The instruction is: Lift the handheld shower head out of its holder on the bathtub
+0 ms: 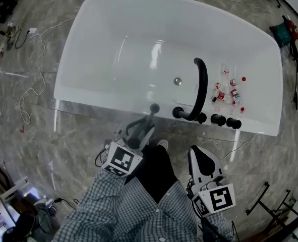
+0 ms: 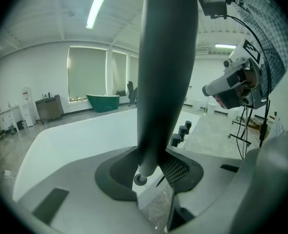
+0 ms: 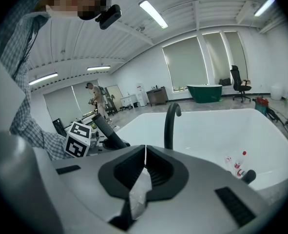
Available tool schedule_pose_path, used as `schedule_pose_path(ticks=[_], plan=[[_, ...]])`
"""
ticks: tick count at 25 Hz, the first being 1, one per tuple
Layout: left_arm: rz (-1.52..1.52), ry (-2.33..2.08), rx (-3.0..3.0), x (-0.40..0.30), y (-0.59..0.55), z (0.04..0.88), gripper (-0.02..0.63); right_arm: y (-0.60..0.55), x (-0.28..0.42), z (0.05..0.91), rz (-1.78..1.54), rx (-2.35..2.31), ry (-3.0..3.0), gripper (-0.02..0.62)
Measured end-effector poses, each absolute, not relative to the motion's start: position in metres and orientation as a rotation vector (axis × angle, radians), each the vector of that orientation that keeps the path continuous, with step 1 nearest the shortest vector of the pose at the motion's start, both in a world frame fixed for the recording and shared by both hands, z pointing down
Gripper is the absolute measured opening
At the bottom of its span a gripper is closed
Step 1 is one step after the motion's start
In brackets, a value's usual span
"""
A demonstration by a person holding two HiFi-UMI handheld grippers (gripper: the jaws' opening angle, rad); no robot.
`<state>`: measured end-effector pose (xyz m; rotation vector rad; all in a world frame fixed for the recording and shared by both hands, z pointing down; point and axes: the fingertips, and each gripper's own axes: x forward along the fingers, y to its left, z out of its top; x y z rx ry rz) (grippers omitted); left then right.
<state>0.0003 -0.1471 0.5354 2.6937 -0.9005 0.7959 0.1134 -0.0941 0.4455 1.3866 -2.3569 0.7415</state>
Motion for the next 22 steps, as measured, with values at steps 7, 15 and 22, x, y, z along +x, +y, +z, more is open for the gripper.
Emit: schedule_pose_path(ticks=[7, 15, 22], plan=[[0.798, -0.891, 2.706, -0.001, -0.140, 0.515, 0.140, -0.093, 0.114, 0.424, 0.702, 1.408, -2.366, 0.018], [0.800, -0.905, 2.722, -0.003, -0.134, 0.487, 0.140, -0.093, 0.119, 0.397, 0.645, 1.441, -2.383, 0.018], [0.806, -0.938, 2.721, -0.009, -0.118, 0.472, 0.140, -0.088, 0.129, 0.383, 0.596, 1.469, -2.401, 0.018]])
